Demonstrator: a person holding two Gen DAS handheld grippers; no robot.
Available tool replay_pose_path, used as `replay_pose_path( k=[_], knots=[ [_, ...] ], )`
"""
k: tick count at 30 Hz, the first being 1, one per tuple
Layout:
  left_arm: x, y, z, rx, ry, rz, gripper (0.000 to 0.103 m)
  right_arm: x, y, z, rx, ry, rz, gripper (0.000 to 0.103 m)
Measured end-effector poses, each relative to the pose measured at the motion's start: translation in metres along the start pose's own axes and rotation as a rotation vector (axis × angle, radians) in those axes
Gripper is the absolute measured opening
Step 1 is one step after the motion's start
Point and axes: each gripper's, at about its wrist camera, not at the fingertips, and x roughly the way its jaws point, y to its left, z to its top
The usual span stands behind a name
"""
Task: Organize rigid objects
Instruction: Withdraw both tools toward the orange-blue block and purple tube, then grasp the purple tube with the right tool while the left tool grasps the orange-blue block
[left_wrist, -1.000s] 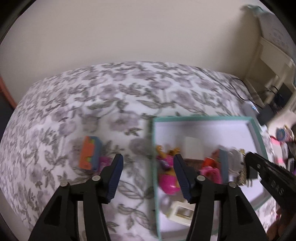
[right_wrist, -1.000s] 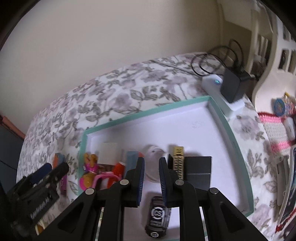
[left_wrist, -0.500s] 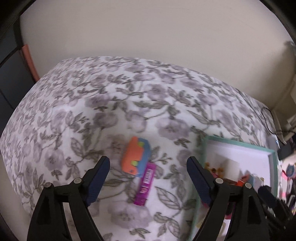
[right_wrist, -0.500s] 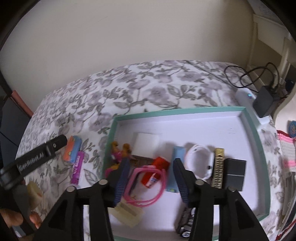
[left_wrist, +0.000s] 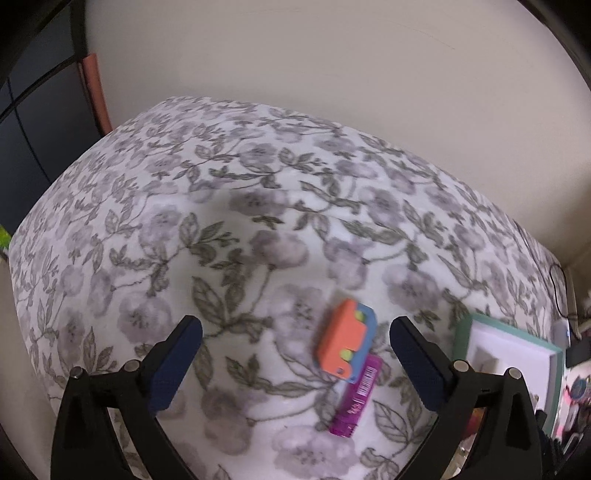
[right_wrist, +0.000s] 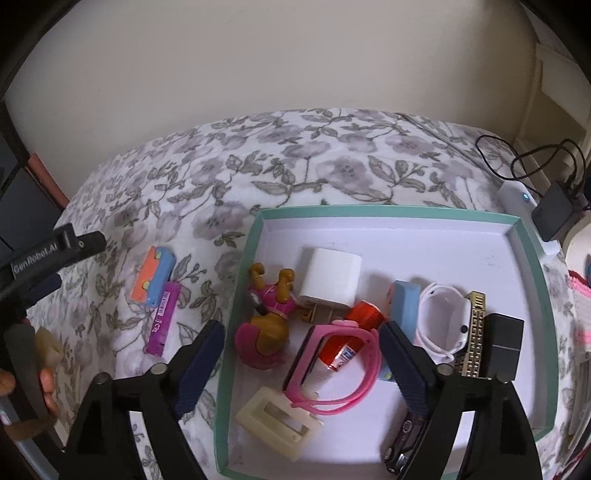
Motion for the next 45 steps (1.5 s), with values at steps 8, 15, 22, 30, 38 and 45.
replay_pose_path(
  k=[8,15,22,30,38,45],
  knots=[
    [0.007,0.030,0.009,-0.061,0.010,0.010,0.101,0.007,0.014,0.001,-0.012,-0.007,0.004,0.103],
    [0.015,0.042,0.011,-0.070,0.041,0.000,0.101,0.011,0.033,0.006,-0.022,-0.007,0.034,0.103],
    [0.027,0.051,0.010,-0.053,0.082,0.008,0.101,0.017,0.068,0.013,-0.068,-0.016,0.078,0.103],
    [0.032,0.063,0.011,-0.082,0.097,0.022,0.101,0.029,0.102,0.017,-0.141,-0.029,0.096,0.103],
    [0.049,0.073,0.009,-0.094,0.154,0.029,0.101,0.051,0.126,0.010,-0.224,0.010,0.094,0.101],
    [0.064,0.071,0.006,-0.077,0.192,0.035,0.101,0.079,0.133,-0.001,-0.269,0.083,0.044,0.097]
  ],
)
